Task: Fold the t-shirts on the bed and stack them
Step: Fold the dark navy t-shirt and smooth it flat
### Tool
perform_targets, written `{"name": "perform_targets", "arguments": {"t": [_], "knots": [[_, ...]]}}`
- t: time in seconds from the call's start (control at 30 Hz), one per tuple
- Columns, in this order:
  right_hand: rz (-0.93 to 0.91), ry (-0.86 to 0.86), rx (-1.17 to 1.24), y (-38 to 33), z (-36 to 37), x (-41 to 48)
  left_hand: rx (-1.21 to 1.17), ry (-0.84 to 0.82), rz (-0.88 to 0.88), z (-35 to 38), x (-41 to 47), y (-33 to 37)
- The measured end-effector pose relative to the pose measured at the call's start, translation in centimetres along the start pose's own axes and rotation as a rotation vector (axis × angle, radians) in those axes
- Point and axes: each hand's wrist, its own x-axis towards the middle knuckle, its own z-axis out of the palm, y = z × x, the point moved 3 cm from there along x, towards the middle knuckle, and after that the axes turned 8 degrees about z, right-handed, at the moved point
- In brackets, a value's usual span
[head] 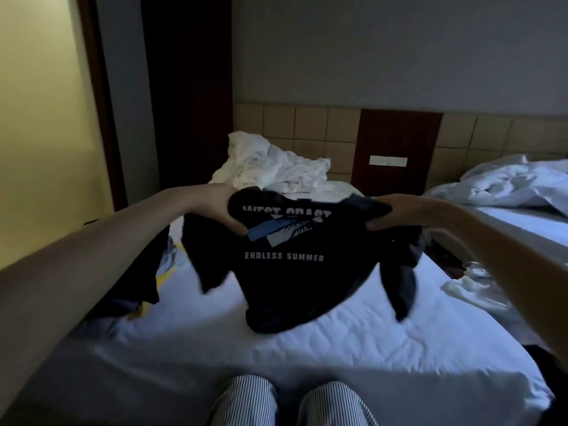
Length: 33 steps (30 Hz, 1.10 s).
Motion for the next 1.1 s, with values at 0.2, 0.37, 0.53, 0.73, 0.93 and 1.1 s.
{"name": "perform_targets", "arguments": {"t": [0.2,0.37,0.53,0.73,0.93,1.1], "knots": [[0.003,0.279,-0.563,-0.6,0.4,2.2,0.088,0.221,-0.067,-0.6,1.5,-0.6],[0.012,0.265,0.107,0.1,1.0,2.1,-0.431,0.347,-0.008,0.4,1.2,-0.9],[-0.064,0.174,0.167,0.1,0.4,2.0,-0.291,0.104,-0.004,0.1,0.7,-1.9],[0.033,0.124,-0.501,1.9,4.2,4.9,-0.033,-0.064,-0.105,4.2,2.8,-3.2],[0.188,0.022,0.011,4.5,5.8,6.7,-0.385,-0.205,-0.204,6.9,4.4,-5.9],[0.156,-0.138,-0.070,5.8,6.4,10.6,-0.320,-0.371,-0.224,8.4,7.8,-8.6]]}}
